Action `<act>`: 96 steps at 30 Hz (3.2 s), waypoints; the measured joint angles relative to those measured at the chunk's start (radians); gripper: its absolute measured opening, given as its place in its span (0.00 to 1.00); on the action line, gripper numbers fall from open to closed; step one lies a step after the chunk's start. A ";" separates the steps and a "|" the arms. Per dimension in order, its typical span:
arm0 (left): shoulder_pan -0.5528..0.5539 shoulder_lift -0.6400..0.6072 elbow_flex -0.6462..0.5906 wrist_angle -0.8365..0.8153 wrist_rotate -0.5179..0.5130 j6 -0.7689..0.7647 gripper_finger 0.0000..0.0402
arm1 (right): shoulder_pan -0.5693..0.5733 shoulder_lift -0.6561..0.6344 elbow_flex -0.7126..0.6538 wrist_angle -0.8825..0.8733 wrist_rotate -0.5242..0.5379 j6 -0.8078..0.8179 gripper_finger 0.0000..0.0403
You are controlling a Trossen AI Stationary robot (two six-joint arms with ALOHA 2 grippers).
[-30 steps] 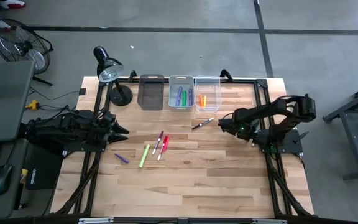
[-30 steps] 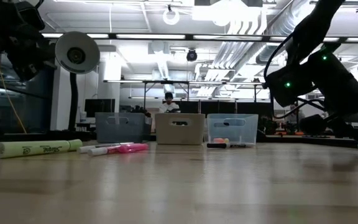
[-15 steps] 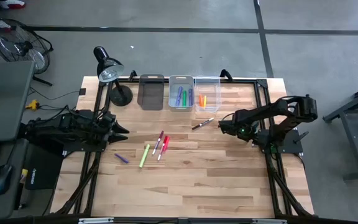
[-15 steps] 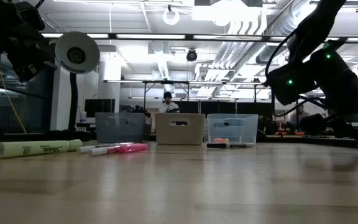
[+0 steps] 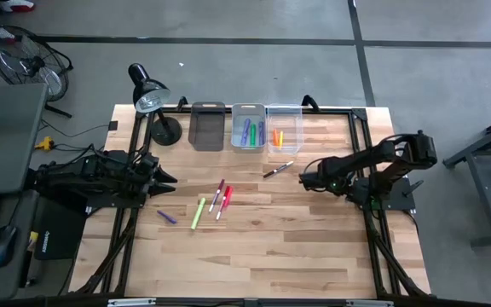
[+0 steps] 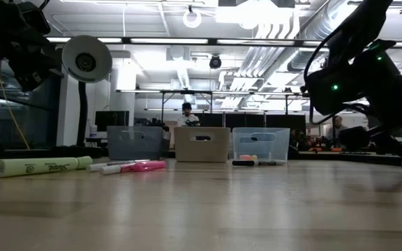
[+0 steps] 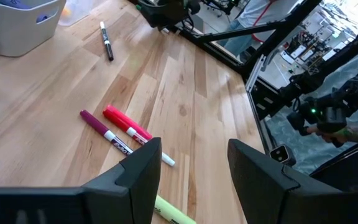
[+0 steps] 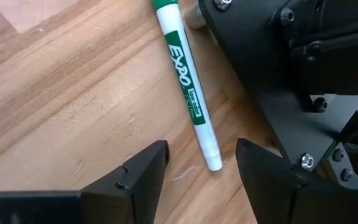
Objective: Pick & Place Markers
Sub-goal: Put the green marker into the black bin
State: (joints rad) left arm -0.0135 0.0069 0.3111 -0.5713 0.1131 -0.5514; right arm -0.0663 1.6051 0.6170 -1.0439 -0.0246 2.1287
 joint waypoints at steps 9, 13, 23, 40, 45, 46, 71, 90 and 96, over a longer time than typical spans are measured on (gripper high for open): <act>0.000 0.000 0.000 0.000 -0.001 0.000 0.46 | 0.079 0.000 0.000 0.004 -0.019 0.046 0.48; 0.000 0.000 0.000 0.001 -0.003 0.000 0.46 | 0.117 0.001 0.008 0.001 -0.020 0.082 0.48; 0.000 0.000 0.000 0.001 -0.003 0.005 0.46 | 0.218 0.007 0.066 -0.001 -0.056 0.075 0.48; 0.000 0.000 0.000 0.005 -0.001 0.011 0.46 | 0.471 0.068 0.174 0.028 0.078 0.131 0.48; 0.000 0.000 0.000 0.005 0.002 -0.002 0.46 | 0.577 0.137 0.247 -0.003 0.067 0.168 0.48; 0.000 0.000 0.000 0.005 0.002 -0.003 0.46 | 0.597 0.152 0.264 -0.012 0.047 0.182 0.48; 0.000 0.000 0.000 0.000 -0.009 -0.008 0.46 | 0.363 0.191 0.227 -0.150 -0.191 0.196 0.48; 0.000 0.000 0.000 0.000 0.004 -0.005 0.46 | 0.222 0.058 0.217 -0.315 0.006 0.085 0.48; 0.000 0.000 0.000 0.000 0.004 -0.003 0.46 | 0.223 0.051 0.217 -0.341 -0.024 0.071 0.44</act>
State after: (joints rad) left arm -0.0135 0.0071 0.3107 -0.5709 0.1171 -0.5545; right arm 0.1562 1.6564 0.8345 -1.3846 -0.0487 2.1996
